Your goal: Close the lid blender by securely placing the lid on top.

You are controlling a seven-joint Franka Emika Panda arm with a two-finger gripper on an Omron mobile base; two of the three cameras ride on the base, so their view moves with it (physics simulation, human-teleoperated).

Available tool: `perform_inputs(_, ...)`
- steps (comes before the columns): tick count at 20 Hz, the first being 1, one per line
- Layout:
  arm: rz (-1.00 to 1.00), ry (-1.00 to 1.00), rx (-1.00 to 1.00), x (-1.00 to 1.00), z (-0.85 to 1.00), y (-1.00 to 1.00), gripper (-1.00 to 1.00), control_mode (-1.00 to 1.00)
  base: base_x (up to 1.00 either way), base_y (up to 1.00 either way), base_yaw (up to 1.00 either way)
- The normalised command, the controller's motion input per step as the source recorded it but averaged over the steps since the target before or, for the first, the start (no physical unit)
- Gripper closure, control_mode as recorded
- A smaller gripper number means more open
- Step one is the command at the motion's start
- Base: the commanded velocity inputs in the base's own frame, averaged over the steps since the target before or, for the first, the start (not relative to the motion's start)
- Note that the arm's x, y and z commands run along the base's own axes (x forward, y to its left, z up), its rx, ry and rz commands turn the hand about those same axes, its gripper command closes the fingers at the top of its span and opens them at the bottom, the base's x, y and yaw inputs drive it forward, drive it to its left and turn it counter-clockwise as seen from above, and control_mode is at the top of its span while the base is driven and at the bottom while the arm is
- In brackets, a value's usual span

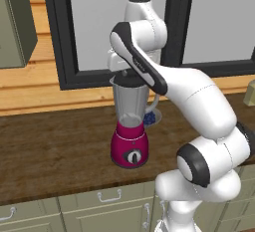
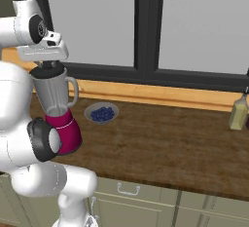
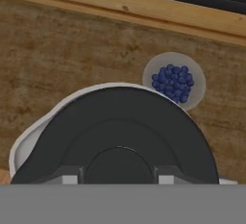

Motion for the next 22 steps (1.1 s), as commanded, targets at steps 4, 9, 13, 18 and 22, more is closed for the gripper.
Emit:
perform_inputs(4, -0.01, -0.04, 0.0, 0.0, -0.16, 0.0, -1.0, -1.0, 0.0, 0.0, 0.0)
perform_inputs(9, -0.01, -0.12, 0.0, 0.0, -0.12, 0.0, -1.0, -1.0, 0.0, 0.0, 0.0)
perform_inputs(13, -0.02, -0.14, 0.0, 0.0, -0.01, 0.0, -1.0, -1.0, 0.0, 0.0, 0.0)
perform_inputs(18, -0.1, -0.17, 0.0, -0.04, 0.0, -0.03, -1.0, -1.0, 0.0, 0.0, 0.0)
perform_inputs(22, -0.13, -0.09, 0.0, -0.07, 0.0, -0.08, -1.0, -1.0, 0.0, 0.0, 0.0)
